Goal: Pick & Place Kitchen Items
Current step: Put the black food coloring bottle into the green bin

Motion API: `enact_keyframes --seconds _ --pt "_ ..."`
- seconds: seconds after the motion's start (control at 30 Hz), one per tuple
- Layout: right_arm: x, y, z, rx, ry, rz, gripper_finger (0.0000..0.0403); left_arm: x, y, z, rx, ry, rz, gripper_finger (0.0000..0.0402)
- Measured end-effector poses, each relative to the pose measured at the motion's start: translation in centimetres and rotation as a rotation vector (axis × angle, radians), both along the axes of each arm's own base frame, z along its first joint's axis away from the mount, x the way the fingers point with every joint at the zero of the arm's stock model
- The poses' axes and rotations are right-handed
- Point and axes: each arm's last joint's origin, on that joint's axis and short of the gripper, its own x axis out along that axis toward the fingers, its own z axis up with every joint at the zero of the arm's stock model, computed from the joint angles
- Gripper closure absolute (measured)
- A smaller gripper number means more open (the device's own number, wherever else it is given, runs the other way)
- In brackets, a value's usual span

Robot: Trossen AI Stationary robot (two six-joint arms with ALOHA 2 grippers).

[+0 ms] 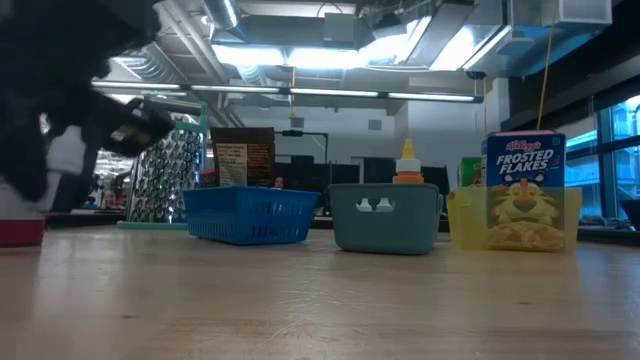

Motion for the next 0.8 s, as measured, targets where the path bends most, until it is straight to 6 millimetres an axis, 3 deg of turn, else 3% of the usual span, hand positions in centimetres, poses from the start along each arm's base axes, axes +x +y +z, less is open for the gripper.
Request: enact_keyframes --seconds 0.17,0.3,0.43,0.53,0.67,0.8 --pt "0.0 0.0 -0.1 -0.015 0.000 0.009 0.0173 1.2 0.1 2.8 0.078 0.073 -0.022 0.0328" --pt "0.2 0.9 -0.7 -0.099 -0.027 0.146 0.0173 2.2 0.1 5.9 0.121 0.101 -0.049 0.0328" --pt "0.6 2.3 -1.6 -0.221 -0.109 0.223 0.0173 3.6 0.5 9.2 0.070 0.071 -0.074 0.0328" --pt "1.2 3.1 -2.0 -0.340 -0.203 0.171 0.0173 4.6 0.8 11.3 0.025 0.012 -0.118 0.0328" --pt "2.2 3.7 -2.4 -0.457 -0.237 0.054 0.0173 5.6 1.5 12.9 0.018 -0.055 -0.127 0.0328" --pt "3.6 4.1 -2.4 -0.458 -0.234 0.010 0.0174 6.2 2.7 13.2 0.033 -0.074 -0.111 0.0327"
